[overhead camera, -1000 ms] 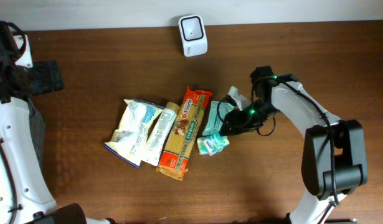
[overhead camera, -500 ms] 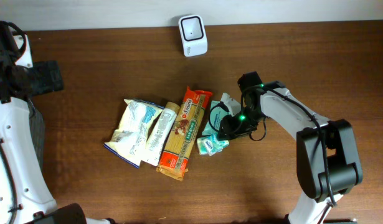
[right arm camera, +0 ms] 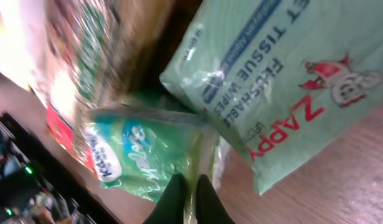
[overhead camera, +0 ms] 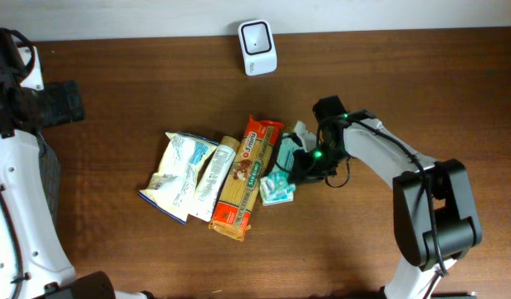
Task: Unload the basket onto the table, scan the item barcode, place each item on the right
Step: 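Reach the right gripper to the items and grasp the teal tissue pack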
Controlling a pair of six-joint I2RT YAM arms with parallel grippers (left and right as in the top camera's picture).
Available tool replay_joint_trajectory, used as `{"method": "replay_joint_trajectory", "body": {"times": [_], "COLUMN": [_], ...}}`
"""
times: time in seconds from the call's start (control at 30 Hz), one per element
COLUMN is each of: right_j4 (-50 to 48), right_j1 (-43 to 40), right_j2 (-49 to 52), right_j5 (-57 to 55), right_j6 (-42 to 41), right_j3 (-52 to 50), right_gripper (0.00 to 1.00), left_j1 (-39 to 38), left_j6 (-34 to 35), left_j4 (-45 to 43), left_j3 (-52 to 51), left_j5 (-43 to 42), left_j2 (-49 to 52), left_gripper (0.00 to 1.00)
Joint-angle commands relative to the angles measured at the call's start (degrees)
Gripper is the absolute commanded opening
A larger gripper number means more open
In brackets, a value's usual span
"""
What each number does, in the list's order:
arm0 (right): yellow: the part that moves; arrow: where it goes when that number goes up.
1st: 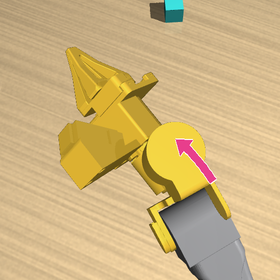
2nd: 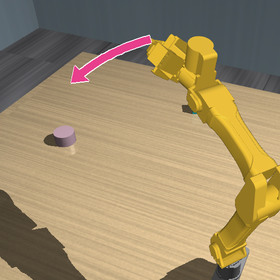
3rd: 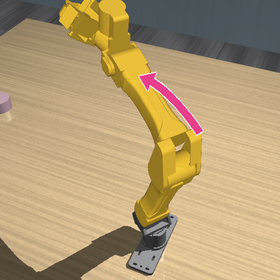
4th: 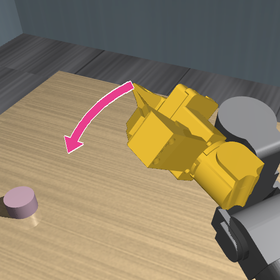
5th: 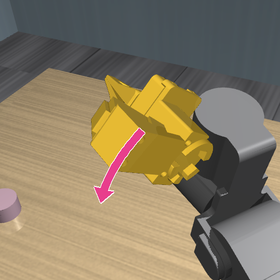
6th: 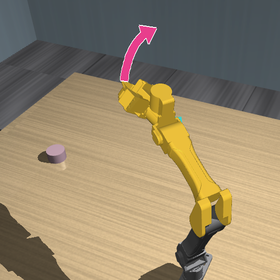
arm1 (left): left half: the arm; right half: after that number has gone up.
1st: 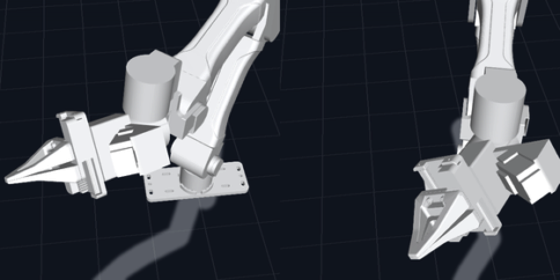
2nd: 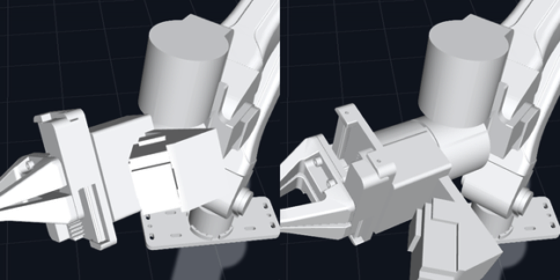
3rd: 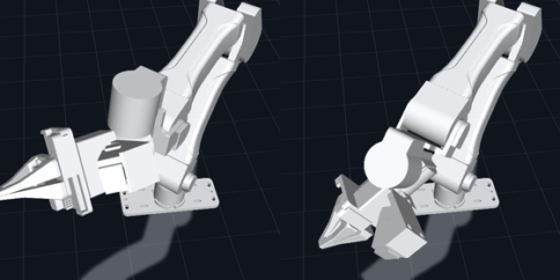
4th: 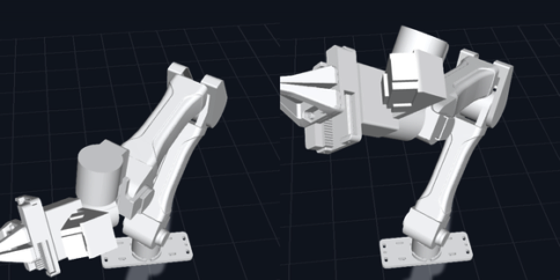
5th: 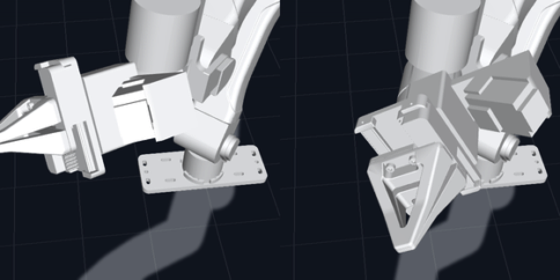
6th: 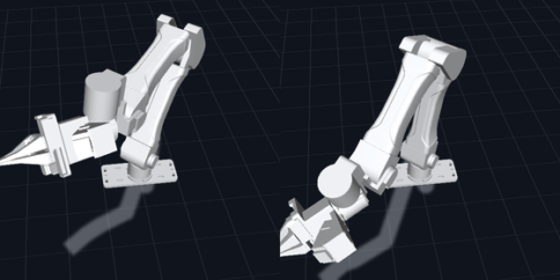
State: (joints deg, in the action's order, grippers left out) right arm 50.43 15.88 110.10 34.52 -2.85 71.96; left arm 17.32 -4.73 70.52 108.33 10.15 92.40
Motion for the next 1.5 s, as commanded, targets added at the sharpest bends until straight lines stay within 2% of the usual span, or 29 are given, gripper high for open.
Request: {"method": "replay_joint_trajectory", "body": {"times": [0.0,0.07,0.13,0.17,0.2,0.23,0.27,0.3,0.37,0.43,0.5,0.57,0.7,0.93,1.1,1.13,1.23,1.3,1.33,1.37,1.47], "right_j4": [-0.4,-0.1,-0.4,-0.7,-1.6,-2.4,-2.3,-2.2,-0.7,4.1,10.7,13.2,14.8,14.8,15.0,15.0,16.7,18.3,18.6,18.6,19.7], "right_j1": [-1.0,-3.3,-6.2,-7.1,-7.6,-7.6,-7.1,-5.5,-1.7,2.6,4.9,5.1,5.1,5.1,4.7,4.3,2.8,2.1,1.7,1.5,1.6], "right_j2": [-3.9,-5.9,-6.8,-6.8,-6.8,-6.8,-6.8,-6.7,-5.9,-3.3,1.0,3.8,10.3,11.9,12.4,12.4,12.4,12.4,12.4,12.4,12.4], "right_j5": [-3.2,-5.8,-5.7,-3.7,0.8,5.4,4.8,1.9,-2.5,-9.3,-9.6,-8.3,-3.4,-1.9,-1.7,-1.7,-0.6,-0.6,-0.7,-0.7,-0.6], "right_j6": [-13.1,-19.3,-20.1,-17.5,-11.1,-2.4,4.2,10.0,16.6,22.5,31.2,34.8,38.1,38.6,37.7,36.7,35.0,34.9,31.6,28.3,21.9], "right_j3": [4.0,4.0,4.0,4.0,4.0,4.0,4.3,4.9,7.8,13.5,18.1,18.2,18.2,17.5,16.9,16.9,17.0,17.1,17.1,17.1,17.1], "right_gripper": [0.04,0.04,0.04,0.04,0.09,0.27,0.53,0.70,0.76,0.76,0.71,0.70,0.62,0.59,0.08,0.04,0.04,0.26,0.39,0.42,0.42], "left_j1": [0.1,0.1,0.1,0.1,0.1,0.1,0.1,0.1,0.1,0.1,0.1,0.1,0.1,0.1,0.1,0.1,0.1,0.1,0.1,0.1,0.1], "left_j6": [0.0,0.0,0.0,0.0,0.0,0.0,0.0,0.0,0.0,0.0,0.0,0.0,0.0,0.0,0.0,0.0,0.0,0.0,0.0,0.0,0.0], "left_j4": [-0.1,-0.1,-0.1,-0.1,-0.1,-0.1,-0.1,-0.1,-0.1,-0.1,-0.1,-0.1,-0.1,-0.1,-0.1,-0.1,-0.1,-0.1,-0.1,-0.1,-0.1], "left_j3": [0.3,0.3,0.3,0.3,0.3,0.3,0.3,0.3,0.3,0.3,0.3,0.3,0.3,0.3,0.3,0.3,0.3,0.3,0.3,0.3,0.3], "left_j5": [0.6,0.6,0.6,0.6,0.6,0.6,0.6,0.6,0.6,0.6,0.6,0.6,0.6,0.6,0.6,0.6,0.6,0.6,0.6,0.6,0.6], "left_j2": [-0.7,-0.7,-0.7,-0.7,-0.7,-0.7,-0.7,-0.7,-0.7,-0.7,-0.7,-0.7,-0.7,-0.7,-0.7,-0.7,-0.7,-0.7,-0.7,-0.7,-0.7], "left_gripper": [0.99,0.99,0.99,0.99,0.99,0.99,0.99,0.99,0.99,0.99,0.99,0.99,0.99,0.99,0.99,0.99,0.99,0.99,0.99,0.99,0.99]}}
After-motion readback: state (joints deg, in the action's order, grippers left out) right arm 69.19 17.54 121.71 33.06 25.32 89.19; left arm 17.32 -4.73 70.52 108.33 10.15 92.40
